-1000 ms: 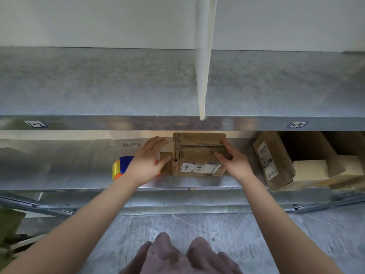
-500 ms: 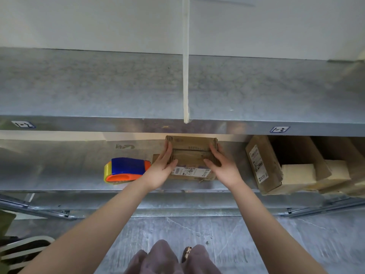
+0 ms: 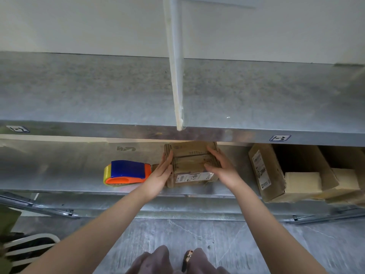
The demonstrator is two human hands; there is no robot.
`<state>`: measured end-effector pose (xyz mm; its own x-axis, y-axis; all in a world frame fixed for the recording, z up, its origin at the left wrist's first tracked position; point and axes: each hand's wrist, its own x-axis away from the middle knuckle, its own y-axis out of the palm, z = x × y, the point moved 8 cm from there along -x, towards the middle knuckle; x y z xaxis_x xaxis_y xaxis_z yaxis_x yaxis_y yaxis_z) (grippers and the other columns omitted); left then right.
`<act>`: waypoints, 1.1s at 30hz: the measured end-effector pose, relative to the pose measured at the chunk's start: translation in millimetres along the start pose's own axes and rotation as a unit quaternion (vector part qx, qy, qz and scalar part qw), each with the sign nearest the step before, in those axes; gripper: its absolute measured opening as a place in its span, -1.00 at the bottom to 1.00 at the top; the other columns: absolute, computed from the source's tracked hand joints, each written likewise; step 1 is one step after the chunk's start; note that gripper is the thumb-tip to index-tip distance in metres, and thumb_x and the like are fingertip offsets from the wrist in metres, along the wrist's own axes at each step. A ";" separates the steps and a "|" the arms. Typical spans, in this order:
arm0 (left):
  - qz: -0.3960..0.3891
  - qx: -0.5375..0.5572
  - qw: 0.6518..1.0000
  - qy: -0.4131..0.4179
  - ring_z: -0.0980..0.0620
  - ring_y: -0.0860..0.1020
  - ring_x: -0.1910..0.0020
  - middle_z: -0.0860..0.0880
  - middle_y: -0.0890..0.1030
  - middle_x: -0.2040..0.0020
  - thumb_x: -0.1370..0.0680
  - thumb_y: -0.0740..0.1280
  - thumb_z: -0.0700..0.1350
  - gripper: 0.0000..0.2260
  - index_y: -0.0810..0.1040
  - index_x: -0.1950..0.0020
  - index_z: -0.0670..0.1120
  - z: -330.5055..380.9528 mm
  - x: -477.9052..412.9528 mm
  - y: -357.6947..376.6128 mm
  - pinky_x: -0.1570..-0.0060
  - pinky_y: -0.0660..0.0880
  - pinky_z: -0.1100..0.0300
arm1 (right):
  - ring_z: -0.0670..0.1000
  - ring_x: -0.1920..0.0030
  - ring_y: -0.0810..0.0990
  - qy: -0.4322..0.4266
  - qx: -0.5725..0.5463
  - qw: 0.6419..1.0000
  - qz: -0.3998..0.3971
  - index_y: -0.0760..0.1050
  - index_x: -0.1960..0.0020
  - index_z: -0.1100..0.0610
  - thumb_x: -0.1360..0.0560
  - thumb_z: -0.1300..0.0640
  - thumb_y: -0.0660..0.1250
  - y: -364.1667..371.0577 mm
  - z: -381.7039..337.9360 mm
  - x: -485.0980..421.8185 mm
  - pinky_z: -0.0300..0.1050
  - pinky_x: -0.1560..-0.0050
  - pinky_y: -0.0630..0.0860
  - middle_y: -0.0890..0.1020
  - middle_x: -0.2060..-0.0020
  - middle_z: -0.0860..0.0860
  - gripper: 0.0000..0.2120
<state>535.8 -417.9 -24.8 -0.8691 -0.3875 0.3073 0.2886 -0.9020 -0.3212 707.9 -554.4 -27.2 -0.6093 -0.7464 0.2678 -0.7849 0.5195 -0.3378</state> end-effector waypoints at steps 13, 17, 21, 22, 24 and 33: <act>0.002 -0.114 0.993 -0.018 -0.06 0.13 -0.49 0.09 0.12 -0.50 -0.61 0.26 0.01 -0.53 0.18 -0.46 0.27 29.2 -31.6 -34.1 -0.39 0.25 0.00 | 0.01 -0.53 0.13 -0.032 0.097 0.991 -0.090 0.48 -0.27 -0.31 -0.60 0.06 0.29 -5.3 -16.7 -7.6 -0.03 -0.52 0.14 0.04 -0.56 -0.09 -0.66; 0.022 -0.096 0.995 -0.036 -0.10 0.35 -0.34 0.01 0.28 -0.40 -0.60 0.25 0.08 -0.52 0.15 -0.47 0.25 13.0 -24.6 -29.0 -0.28 0.39 -0.01 | 0.04 -0.56 -0.22 -0.031 0.262 0.964 -0.033 0.28 -0.26 -0.55 -0.65 -0.09 0.10 -6.1 -20.3 -2.5 0.19 -0.54 -0.02 -0.20 -0.56 -0.18 -0.66; 0.105 -0.174 0.979 -0.017 -0.12 0.48 -0.22 -0.07 0.36 -0.33 -0.55 0.28 0.19 -0.42 0.13 -0.50 0.16 11.3 -8.6 -21.9 -0.14 0.47 0.10 | 0.12 -0.54 -0.34 -0.015 0.382 0.924 0.027 0.20 -0.38 -0.46 -0.68 -0.07 -0.05 0.4 -33.9 11.2 0.31 -0.44 0.15 -0.24 -0.56 -0.14 -0.63; 0.126 -0.181 0.975 -0.016 -0.13 0.48 -0.21 -0.10 0.37 -0.31 -0.54 0.29 0.20 -0.41 0.14 -0.50 0.13 10.9 -3.3 -18.9 -0.13 0.46 0.09 | 0.13 -0.54 -0.36 -0.012 0.407 0.912 0.037 0.18 -0.42 -0.43 -0.68 -0.07 -0.07 4.1 -38.2 14.9 0.38 -0.41 0.12 -0.25 -0.56 -0.11 -0.62; 0.169 -0.184 0.968 -0.020 -0.18 0.44 -0.24 -0.15 0.39 -0.30 -0.51 0.30 0.24 -0.36 0.16 -0.50 0.09 10.4 9.4 -10.8 -0.17 0.43 0.04 | 0.12 -0.53 -0.37 -0.003 0.402 0.915 0.038 0.17 -0.43 -0.41 -0.65 -0.16 -0.07 18.2 -40.8 25.3 0.53 -0.38 -0.01 -0.26 -0.56 -0.11 -0.62; 0.088 -0.235 0.966 0.056 -0.12 0.37 -0.31 -0.08 0.27 -0.42 -0.54 0.25 0.23 -0.40 0.12 -0.52 0.20 1.8 29.3 10.7 -0.33 0.35 0.02 | 0.16 -0.56 -0.26 0.035 0.295 0.955 -0.014 0.11 -0.50 -0.32 -0.60 -0.22 0.11 42.8 -33.7 46.4 0.22 -0.51 0.06 -0.25 -0.56 -0.12 -0.52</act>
<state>514.2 -439.3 -17.6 -0.8691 -0.4798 0.1200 0.2448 -0.6281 -0.7386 642.2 -552.7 1.2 -0.6119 -0.7154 0.3373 -0.6136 0.1604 -0.7731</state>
